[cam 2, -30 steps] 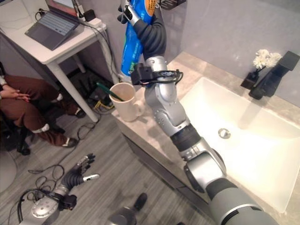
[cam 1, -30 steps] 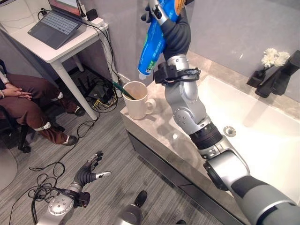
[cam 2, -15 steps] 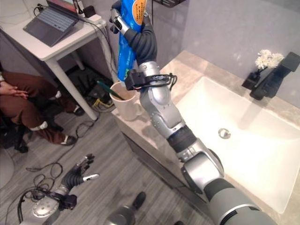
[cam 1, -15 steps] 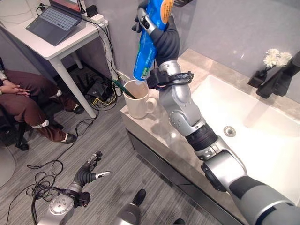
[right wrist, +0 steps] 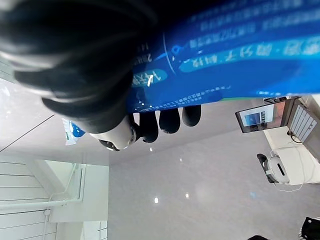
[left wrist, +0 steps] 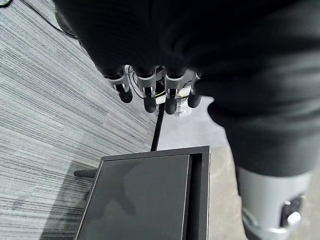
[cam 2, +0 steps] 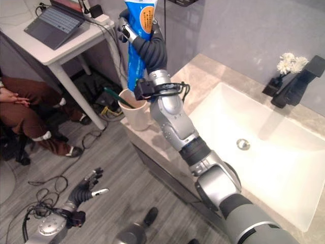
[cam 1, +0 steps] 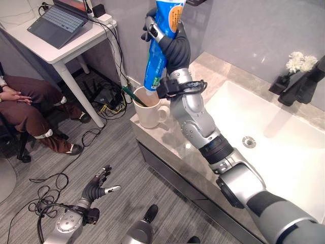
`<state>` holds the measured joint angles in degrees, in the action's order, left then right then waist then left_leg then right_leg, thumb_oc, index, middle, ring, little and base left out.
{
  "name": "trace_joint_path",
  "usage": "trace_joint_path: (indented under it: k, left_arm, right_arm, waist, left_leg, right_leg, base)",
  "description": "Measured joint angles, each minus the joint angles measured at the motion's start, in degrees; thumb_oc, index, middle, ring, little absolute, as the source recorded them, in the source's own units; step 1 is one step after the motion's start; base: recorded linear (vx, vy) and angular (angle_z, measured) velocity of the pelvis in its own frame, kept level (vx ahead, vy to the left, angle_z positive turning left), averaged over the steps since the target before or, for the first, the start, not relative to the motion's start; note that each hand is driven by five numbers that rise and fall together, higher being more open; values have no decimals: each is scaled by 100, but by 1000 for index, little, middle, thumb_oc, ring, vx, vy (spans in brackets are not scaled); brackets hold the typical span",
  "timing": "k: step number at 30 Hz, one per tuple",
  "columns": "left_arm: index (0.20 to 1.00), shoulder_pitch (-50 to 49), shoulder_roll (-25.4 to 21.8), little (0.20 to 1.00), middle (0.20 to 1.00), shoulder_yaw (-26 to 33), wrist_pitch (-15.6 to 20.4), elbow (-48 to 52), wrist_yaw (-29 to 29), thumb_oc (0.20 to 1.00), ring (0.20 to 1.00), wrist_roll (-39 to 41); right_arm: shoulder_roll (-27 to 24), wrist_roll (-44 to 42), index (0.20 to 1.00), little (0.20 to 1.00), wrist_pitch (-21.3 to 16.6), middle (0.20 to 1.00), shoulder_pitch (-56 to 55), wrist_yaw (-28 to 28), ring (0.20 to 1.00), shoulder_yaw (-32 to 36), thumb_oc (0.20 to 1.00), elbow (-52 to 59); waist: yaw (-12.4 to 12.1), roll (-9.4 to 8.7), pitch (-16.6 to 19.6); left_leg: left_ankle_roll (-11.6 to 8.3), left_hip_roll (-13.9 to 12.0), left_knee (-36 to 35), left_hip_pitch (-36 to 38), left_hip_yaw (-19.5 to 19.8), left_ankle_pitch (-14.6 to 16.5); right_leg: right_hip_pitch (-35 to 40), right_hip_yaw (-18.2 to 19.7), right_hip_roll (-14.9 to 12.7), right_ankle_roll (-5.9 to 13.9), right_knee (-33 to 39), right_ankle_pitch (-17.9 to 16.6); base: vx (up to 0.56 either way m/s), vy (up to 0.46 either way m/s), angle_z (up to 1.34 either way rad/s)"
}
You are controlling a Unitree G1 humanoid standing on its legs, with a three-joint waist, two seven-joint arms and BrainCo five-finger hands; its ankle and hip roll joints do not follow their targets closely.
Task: Put brush and paste in cup on sink, flatten towel.
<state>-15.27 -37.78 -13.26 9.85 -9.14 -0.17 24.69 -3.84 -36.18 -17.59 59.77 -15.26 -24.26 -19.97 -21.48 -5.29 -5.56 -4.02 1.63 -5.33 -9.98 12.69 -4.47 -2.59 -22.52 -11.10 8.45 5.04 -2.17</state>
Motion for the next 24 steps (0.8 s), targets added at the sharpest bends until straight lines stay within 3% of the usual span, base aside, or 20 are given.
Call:
trace_joint_path:
  k: [13,24]
  left_arm:
    - [1000,135,-2,1000,1000,-126,25,-107,151,1000,1000,-268]
    - [1000,175,-2,1000,1000,-126,47,-89,171,1000,1000,-280]
  right_arm:
    - [-25,976,200,200,9,200,0,-234,200,-174,200,160]
    - [35,992,200,200,15,200,-3,-215,200,-241,200,169]
  waist:
    - [1,-67,-46]
    - [10,-101,-90]
  left_leg:
    - [-1,0,0,-21,-42,1]
    - [-1,6,0,-16,-62,1]
  right_leg:
    - [-32,25,-2,1,0,-1]
    - [-41,46,-9,5,0,-3]
  base:
    - [0,0,0]
    - [0,0,0]
